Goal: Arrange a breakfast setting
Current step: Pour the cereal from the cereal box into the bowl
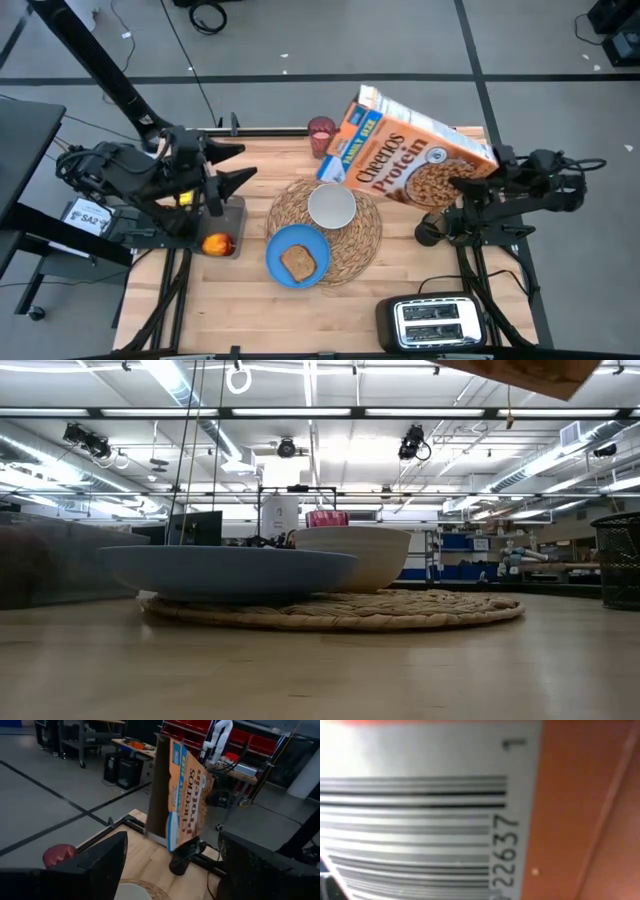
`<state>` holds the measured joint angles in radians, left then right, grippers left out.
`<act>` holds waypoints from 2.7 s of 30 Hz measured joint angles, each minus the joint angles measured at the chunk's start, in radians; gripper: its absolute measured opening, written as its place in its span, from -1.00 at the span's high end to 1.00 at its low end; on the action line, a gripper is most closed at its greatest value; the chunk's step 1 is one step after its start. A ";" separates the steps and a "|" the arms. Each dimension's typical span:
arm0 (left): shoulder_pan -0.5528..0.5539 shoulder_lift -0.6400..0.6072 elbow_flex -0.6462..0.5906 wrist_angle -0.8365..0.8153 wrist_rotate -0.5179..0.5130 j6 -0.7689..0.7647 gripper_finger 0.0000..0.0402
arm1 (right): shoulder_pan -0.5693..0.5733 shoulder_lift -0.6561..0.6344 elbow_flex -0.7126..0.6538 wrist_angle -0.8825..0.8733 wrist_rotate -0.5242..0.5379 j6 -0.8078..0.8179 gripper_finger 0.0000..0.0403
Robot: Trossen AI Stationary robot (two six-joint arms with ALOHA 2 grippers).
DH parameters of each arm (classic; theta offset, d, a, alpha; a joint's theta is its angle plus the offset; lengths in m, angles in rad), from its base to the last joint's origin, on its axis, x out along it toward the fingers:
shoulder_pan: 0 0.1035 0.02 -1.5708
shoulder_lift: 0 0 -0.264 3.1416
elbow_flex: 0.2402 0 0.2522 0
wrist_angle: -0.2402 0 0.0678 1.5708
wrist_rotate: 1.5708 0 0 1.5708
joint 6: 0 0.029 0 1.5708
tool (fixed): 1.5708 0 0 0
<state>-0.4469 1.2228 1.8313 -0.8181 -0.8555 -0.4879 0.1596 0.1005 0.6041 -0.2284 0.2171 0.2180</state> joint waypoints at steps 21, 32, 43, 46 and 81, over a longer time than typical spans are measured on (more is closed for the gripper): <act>0.001 0.002 -0.082 -0.078 -0.017 -0.118 -0.57 | 0.000 -0.082 0.017 -0.472 -0.024 -0.016 -0.36; 0.001 0.001 -0.113 -0.076 -0.019 -0.182 -0.57 | 0.000 0.092 0.016 -0.453 0.000 -0.089 -0.36; -0.018 0.001 -0.113 -0.078 -0.005 -0.181 -0.57 | 0.000 0.227 0.052 -0.463 0.035 -0.125 -0.36; -0.018 0.001 -0.113 -0.079 -0.005 -0.181 -0.57 | 0.000 0.271 0.092 -0.484 0.035 -0.144 -0.36; -0.018 -0.013 -0.113 -0.318 0.173 -0.229 -0.57 | -0.006 0.492 0.311 -0.603 -0.016 -0.252 -0.36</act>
<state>-0.4652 1.2097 1.7184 -1.1359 -0.6823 -0.7169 0.1531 0.5926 0.9154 -0.8309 0.2008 -0.0340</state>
